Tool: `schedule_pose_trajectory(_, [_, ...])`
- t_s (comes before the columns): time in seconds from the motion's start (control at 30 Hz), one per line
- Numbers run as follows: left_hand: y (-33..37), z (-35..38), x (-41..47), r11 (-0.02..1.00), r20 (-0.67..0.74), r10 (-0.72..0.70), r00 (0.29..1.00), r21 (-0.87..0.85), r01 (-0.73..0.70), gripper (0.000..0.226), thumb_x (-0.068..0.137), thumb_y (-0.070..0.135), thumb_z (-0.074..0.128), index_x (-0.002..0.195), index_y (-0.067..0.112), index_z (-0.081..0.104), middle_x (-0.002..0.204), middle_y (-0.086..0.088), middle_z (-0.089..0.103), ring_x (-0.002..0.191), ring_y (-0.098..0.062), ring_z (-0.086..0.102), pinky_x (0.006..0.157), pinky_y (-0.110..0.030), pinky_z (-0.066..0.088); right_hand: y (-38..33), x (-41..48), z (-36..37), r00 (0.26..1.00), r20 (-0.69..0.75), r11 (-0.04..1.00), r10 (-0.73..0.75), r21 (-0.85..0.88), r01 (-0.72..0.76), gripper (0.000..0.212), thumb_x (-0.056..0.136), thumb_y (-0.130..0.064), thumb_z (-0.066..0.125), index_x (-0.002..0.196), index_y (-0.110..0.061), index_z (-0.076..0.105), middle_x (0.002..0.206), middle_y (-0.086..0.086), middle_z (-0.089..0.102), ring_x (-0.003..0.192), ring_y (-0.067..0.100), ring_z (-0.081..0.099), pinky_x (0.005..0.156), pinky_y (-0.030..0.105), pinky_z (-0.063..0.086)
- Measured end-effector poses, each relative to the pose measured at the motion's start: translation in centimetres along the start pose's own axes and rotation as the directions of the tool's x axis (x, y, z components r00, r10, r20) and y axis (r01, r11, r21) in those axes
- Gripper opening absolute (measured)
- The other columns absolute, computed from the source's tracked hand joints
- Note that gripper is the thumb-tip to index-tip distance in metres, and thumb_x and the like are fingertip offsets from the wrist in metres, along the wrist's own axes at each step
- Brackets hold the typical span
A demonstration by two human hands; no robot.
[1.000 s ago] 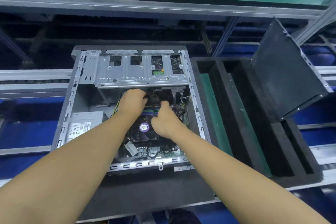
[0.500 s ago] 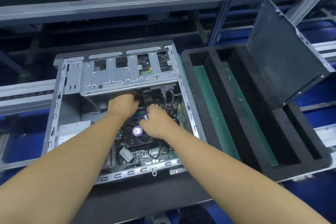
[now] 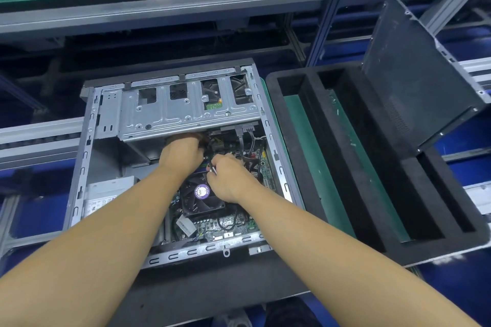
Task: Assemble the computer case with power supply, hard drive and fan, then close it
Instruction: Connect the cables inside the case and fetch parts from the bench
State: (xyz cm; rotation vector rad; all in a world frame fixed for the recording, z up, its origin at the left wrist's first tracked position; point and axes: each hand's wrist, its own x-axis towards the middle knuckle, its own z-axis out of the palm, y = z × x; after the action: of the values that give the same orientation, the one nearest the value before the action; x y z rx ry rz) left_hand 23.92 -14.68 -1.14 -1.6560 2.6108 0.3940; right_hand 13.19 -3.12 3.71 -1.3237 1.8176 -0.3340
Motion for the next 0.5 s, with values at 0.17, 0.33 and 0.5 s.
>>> schedule_pose_trajectory(0.17, [0.13,-0.22,-0.02,0.998,0.030,0.060,0.998,0.030,-0.061,0.025,0.095,0.018,0.051,0.115,0.017,0.067,0.095,-0.013,0.070,0.080,-0.032,0.061,0.064,-0.033,0.045,-0.08,0.07,0.05,1.000,-0.022,0.999,-0.005,0.034,0.006,0.028,0.109,-0.021,0.042,0.126,-0.002,0.054,0.137,0.016,0.045,0.125,0.033,0.044,0.094,0.036,0.039])
schedule_pose_trajectory(0.33, [0.00,-0.04,0.16,0.997,0.021,0.069,0.997,0.041,-0.070,0.026,0.097,0.017,0.050,0.116,0.015,0.068,0.099,-0.013,0.071,0.088,-0.034,0.065,0.071,-0.036,0.052,-0.17,0.21,0.10,0.999,-0.038,0.999,0.002,0.039,0.000,0.030,0.110,-0.023,0.041,0.125,-0.001,0.054,0.133,0.016,0.047,0.120,0.034,0.048,0.089,0.034,0.039])
schedule_pose_trajectory(0.5, [-0.25,0.03,0.16,0.997,0.006,0.080,0.997,-0.002,-0.080,0.029,0.096,0.016,0.052,0.119,0.018,0.069,0.103,-0.015,0.071,0.091,-0.036,0.065,0.074,-0.037,0.050,-0.07,0.33,0.18,0.999,-0.040,0.999,0.000,0.034,0.001,0.027,0.110,-0.022,0.040,0.117,0.000,0.054,0.127,0.017,0.049,0.115,0.033,0.049,0.084,0.032,0.036])
